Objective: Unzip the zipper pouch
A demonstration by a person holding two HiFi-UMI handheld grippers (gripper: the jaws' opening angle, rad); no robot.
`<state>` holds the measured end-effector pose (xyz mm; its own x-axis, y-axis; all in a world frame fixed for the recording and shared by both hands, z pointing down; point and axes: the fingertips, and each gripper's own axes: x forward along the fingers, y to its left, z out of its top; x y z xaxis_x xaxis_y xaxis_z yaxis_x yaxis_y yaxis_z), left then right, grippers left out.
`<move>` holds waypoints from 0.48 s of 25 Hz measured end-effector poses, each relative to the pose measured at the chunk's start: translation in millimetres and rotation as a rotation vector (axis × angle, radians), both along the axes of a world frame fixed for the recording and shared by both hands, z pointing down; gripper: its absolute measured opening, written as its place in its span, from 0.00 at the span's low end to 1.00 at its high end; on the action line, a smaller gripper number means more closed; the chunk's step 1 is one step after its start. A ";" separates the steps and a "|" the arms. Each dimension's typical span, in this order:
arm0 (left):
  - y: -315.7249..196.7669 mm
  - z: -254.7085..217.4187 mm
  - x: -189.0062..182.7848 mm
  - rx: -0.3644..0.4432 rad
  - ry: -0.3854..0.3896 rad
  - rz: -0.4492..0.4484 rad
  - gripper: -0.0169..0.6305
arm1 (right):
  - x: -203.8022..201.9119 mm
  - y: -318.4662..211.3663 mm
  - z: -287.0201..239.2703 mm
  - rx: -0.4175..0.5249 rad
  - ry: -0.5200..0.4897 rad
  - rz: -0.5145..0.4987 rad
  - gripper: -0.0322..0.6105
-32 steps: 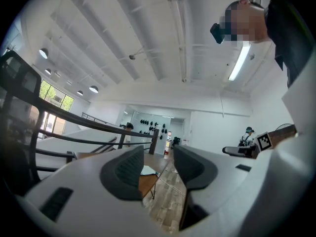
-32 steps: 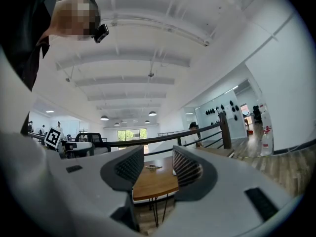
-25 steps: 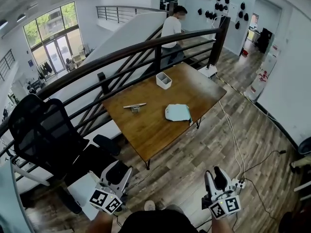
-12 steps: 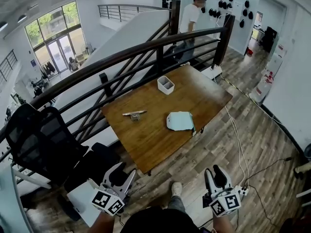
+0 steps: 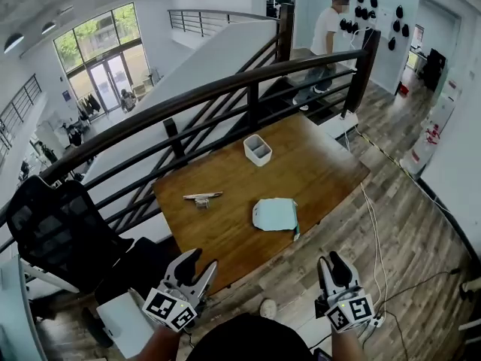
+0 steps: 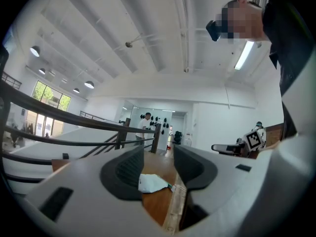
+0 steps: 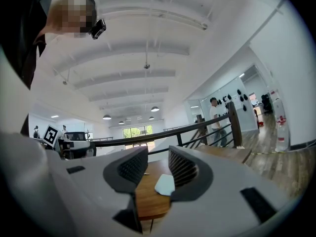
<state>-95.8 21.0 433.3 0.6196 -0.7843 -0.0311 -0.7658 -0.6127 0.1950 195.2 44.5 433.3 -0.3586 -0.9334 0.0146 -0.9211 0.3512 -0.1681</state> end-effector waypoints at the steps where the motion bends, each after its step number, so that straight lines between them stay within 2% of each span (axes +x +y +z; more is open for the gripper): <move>1: -7.7 -0.6 7.1 0.000 -0.001 -0.002 0.33 | 6.8 -7.3 0.3 -0.003 -0.002 -0.005 0.25; 6: -46.5 8.1 47.3 -0.024 -0.015 0.001 0.33 | 41.6 -42.0 -3.2 -0.005 0.008 -0.017 0.23; 12: -78.8 24.8 101.3 -0.053 -0.019 0.061 0.33 | 74.4 -56.8 -3.4 -0.018 0.013 -0.005 0.22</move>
